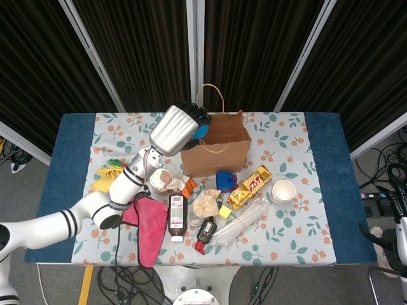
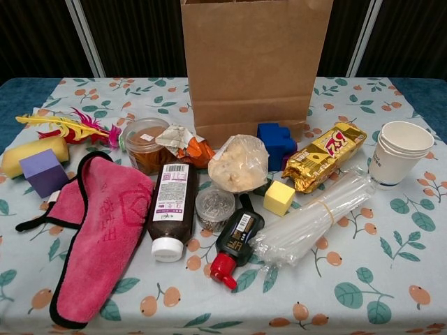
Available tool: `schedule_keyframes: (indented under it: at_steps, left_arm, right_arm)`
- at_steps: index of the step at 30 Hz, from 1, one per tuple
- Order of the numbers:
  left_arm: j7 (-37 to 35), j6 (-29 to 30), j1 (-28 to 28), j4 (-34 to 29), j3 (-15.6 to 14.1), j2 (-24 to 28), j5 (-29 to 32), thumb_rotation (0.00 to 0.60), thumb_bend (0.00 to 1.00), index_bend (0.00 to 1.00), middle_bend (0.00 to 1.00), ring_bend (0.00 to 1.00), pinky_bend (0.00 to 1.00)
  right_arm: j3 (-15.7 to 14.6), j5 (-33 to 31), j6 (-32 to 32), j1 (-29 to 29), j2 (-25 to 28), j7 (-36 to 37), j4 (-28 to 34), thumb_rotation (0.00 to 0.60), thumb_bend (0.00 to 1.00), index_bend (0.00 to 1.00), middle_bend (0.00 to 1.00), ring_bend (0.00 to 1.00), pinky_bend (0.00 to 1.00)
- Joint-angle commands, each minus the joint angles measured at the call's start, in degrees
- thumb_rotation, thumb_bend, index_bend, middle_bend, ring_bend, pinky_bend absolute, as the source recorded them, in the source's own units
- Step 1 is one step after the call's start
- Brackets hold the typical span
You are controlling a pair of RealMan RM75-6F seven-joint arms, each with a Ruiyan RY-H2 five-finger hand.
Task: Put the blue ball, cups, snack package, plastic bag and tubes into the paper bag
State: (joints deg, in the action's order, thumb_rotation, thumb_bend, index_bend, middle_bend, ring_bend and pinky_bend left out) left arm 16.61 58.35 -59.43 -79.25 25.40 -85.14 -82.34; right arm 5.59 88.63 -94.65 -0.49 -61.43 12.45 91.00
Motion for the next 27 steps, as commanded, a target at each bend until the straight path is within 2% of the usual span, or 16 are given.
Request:
schedule_keyframes:
  at_steps: [1,10,12,15,23,27]
  left_arm:
    - [-1.2,-0.7,-1.8,2.5,-0.8,-1.7,-0.3,0.6,0.27,0.53,0.54,0.46,0.53]
    - [-5.5,-0.4,-4.4,11.0,-3.1,-5.9,-0.3,0.6,0.27,0.52,0.54,0.46,0.53]
    - [-7.1,-0.1,-4.6,12.1,-3.4,-6.5,-0.2,0.6,0.26,0.5,0.51,0.43,0.51]
    - [-9.1,1.2,-4.7,13.3,-4.2,-6.9,-1.2,0.6,0.24,0.44,0.42,0.34,0.45]
    - [-11.1,3.7,-4.4,13.8,-5.2,-6.1,-2.1,0.6,0.21,0.33,0.36,0.29,0.38]
    - [-10.1,5.1,-3.4,11.4,-5.2,-4.1,-1.7,0.6,0.21,0.33,0.36,0.29,0.38]
  right_arm:
    - [0.0,-0.3,0.4,0.1,-0.3,0.1,-0.4,0.6,0.04,0.16,0.06,0.0,0.0]
    - [0.8,-2.3,1.7,0.4,-0.6,1.4,-1.7,0.6,0.04,0.16,0.06,0.0,0.0]
    - [0.9,-2.6,1.9,0.5,-0.6,1.6,-1.9,0.6,0.04,0.16,0.06,0.0,0.0]
    - [1.0,-2.8,2.4,0.7,-0.6,1.6,-2.0,0.6,0.04,0.16,0.06,0.0,0.0]
    - [1.0,-2.6,2.7,1.0,-0.6,0.8,-1.4,0.6,0.04,0.16,0.06,0.0,0.0]
    - [0.8,-2.1,2.4,0.8,-0.5,0.4,-1.0,0.6,0.04,0.16,0.06,0.0,0.0]
